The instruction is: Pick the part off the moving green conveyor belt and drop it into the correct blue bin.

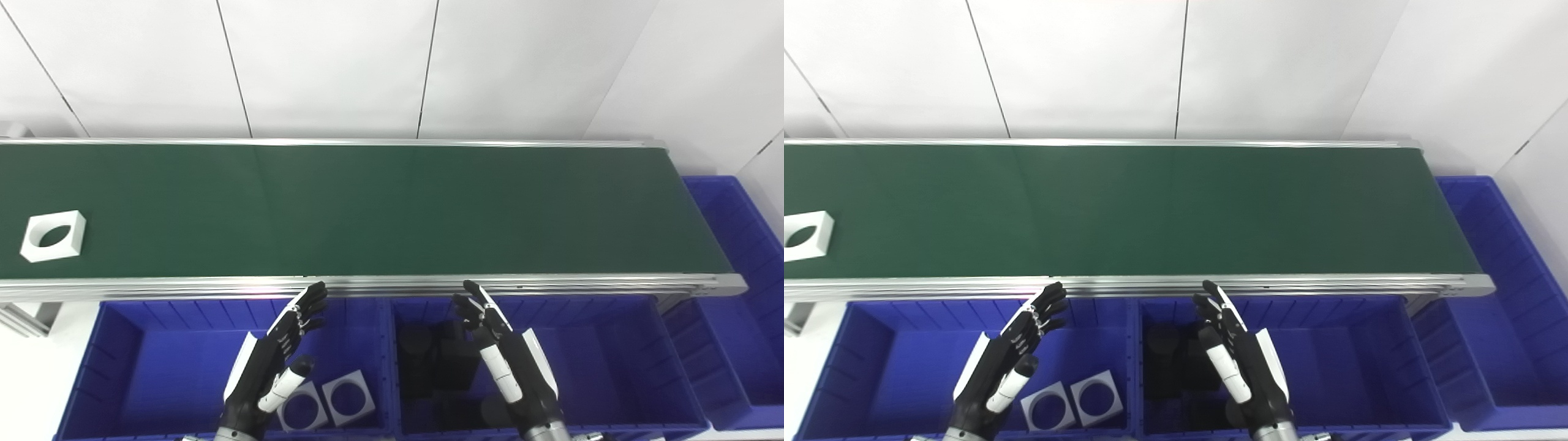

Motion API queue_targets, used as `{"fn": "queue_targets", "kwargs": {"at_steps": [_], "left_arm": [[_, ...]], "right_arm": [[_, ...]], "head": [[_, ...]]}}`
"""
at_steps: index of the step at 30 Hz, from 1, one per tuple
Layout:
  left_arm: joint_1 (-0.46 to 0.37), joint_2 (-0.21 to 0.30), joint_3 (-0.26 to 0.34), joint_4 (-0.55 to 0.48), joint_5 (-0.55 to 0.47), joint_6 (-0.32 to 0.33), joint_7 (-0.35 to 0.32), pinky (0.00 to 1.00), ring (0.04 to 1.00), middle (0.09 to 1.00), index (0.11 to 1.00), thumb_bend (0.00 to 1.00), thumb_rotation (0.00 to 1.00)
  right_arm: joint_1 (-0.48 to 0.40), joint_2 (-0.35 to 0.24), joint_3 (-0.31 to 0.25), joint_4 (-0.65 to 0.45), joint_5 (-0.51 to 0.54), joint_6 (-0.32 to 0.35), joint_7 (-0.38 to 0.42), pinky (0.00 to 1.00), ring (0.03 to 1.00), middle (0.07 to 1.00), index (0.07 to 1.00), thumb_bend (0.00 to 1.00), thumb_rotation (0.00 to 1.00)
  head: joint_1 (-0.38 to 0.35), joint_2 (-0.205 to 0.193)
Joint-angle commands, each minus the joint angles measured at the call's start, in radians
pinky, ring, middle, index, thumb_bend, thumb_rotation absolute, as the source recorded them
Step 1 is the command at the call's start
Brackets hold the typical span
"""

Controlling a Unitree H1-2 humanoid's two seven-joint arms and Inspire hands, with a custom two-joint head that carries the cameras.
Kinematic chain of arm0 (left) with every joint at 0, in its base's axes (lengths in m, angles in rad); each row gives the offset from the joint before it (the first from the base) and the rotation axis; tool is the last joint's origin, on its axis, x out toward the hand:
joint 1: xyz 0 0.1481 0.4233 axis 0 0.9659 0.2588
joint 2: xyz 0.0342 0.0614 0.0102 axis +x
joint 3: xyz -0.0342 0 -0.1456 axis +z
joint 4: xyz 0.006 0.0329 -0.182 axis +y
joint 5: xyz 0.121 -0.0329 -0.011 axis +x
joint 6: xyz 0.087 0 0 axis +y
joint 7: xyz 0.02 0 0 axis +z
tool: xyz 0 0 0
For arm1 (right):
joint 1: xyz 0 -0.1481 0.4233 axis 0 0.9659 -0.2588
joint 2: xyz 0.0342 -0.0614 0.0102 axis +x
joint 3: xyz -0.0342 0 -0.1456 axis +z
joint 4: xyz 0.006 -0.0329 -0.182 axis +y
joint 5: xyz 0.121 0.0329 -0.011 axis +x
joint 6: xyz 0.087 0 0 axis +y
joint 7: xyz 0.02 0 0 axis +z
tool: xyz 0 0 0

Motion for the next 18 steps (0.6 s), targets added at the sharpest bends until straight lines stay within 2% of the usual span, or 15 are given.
{"fn": "queue_targets", "kwargs": {"at_steps": [1,18], "left_arm": [[-0.012,-0.007,0.000,-0.013,0.002,-0.036,0.007,0.83,0.889,0.912,0.898,0.74,0.86],[-0.013,-0.007,-0.003,-0.010,0.002,-0.038,0.006,0.84,0.893,0.918,0.902,0.74,0.85]], "right_arm": [[-0.004,0.003,-0.002,-0.015,0.005,-0.046,0.005,0.89,0.892,0.889,0.960,0.64,0.96],[-0.004,0.001,-0.006,-0.011,0.011,-0.048,0.008,0.89,0.891,0.891,0.958,0.66,0.96]], "head": [[0.001,-0.003],[0.003,-0.007]]}}
